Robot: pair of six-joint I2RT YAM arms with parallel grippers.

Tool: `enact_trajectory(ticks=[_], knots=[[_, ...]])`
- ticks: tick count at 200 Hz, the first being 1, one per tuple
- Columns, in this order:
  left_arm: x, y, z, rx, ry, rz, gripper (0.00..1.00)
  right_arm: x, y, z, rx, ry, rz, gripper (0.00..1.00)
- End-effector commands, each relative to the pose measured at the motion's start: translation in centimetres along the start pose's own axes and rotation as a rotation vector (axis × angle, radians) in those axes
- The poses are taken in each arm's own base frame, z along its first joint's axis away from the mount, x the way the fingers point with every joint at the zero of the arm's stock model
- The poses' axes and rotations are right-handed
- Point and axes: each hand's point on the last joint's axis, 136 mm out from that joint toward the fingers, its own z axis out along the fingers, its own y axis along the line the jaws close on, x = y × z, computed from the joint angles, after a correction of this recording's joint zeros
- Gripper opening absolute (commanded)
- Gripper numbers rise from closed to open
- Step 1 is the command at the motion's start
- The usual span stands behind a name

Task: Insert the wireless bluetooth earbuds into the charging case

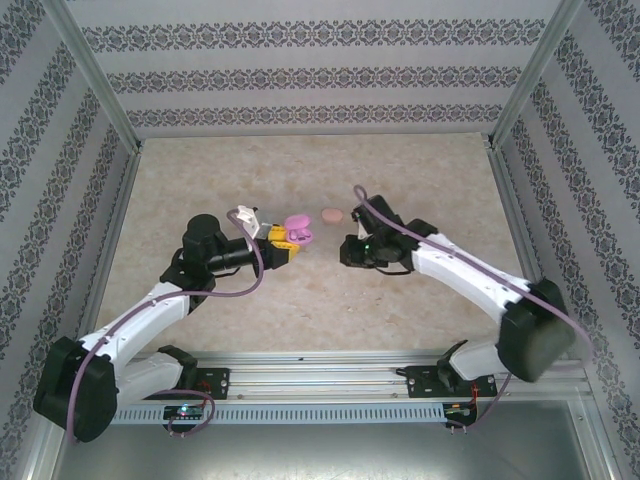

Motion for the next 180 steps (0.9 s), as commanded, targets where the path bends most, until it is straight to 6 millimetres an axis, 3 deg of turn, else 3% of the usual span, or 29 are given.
enact_trajectory(ticks=[1,44,79,131,180], knots=[[0.6,0.4,-0.6,-0.034,0.016,0.022,0.2,-0.6,1.5,3.7,-0.104,0.016,-0.05,0.17],[1.1,0.8,-1.2,-0.063,0.028,0.023,0.2,0.1,1.7,9.8,-0.127,0.108,-0.172,0.17],[1.4,0.9,-1.4,-0.074,0.032,0.015,0.2,1.0,-0.1,12.2,-0.048,0.174,-0.187,0.22],[1.3,1.0,-1.5,-0.075,0.029,0.019,0.2,0.6,-2.4,10.6,0.102,0.161,-0.22,0.41],[1.1,1.0,-1.6,-0.073,0.023,0.022,0.21,-1.0,-3.0,7.1,0.213,0.113,-0.232,0.44]])
